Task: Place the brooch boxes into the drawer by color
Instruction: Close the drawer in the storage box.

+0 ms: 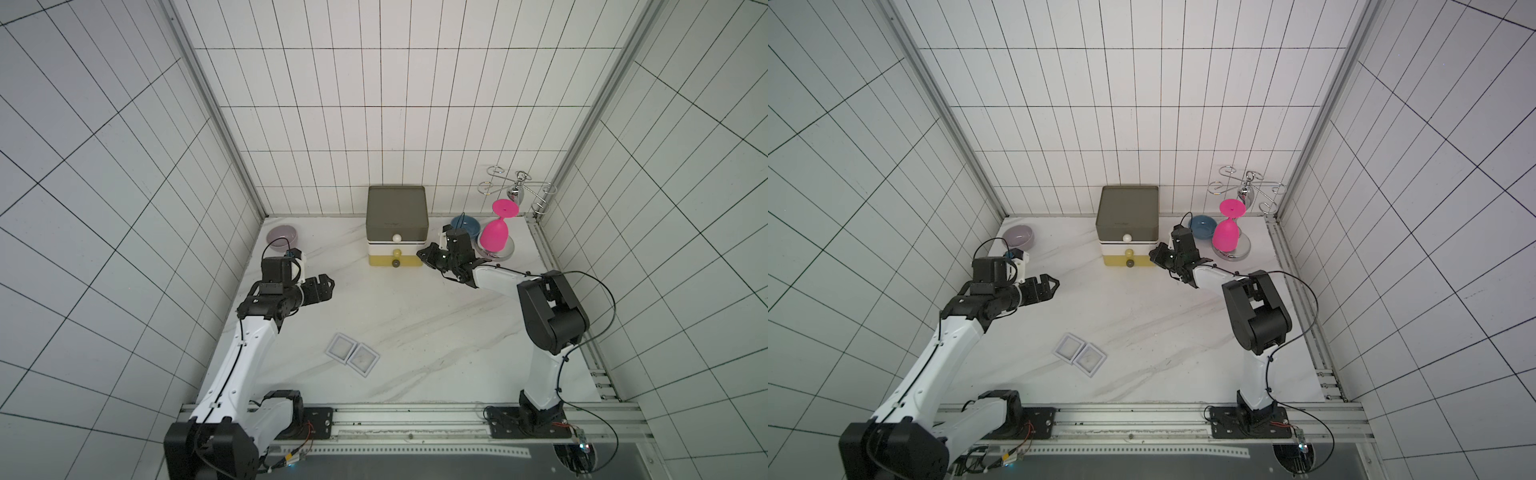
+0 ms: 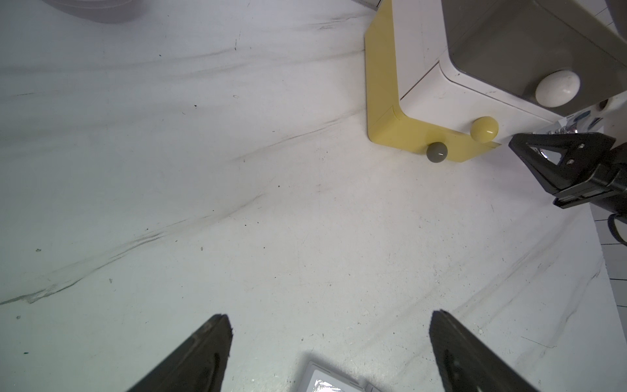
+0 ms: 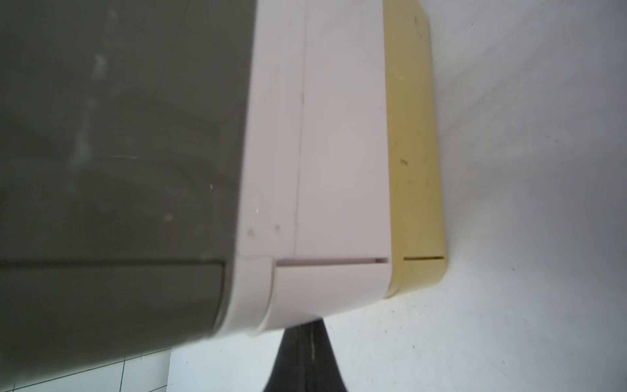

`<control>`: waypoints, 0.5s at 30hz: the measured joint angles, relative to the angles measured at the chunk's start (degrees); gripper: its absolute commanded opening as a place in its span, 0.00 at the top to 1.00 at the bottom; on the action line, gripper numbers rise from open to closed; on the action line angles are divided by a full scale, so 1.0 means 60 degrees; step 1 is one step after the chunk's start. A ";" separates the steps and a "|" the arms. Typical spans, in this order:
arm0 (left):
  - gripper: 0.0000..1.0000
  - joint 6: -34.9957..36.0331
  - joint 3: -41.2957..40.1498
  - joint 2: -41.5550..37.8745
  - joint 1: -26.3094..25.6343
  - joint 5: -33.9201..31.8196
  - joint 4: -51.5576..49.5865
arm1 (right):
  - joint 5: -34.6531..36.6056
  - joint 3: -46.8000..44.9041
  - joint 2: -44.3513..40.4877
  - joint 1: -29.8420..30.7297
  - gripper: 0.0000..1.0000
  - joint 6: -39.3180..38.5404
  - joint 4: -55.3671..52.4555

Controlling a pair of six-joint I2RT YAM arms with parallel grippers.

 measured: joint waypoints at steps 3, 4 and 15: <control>0.05 0.0000 -0.0004 0.0000 0.0000 -0.0004 0.0000 | -0.0157 0.0036 0.0157 -0.0015 1.00 0.0069 0.0106; 0.05 0.0000 -0.0007 0.0000 0.0000 -0.0004 0.0000 | -0.0211 0.0040 0.0219 -0.0026 1.00 0.0091 0.0149; 0.05 0.0000 -0.0015 0.0047 0.0000 -0.0011 -0.0004 | -0.0295 -0.1144 -0.0182 -0.0102 0.68 0.0765 0.1392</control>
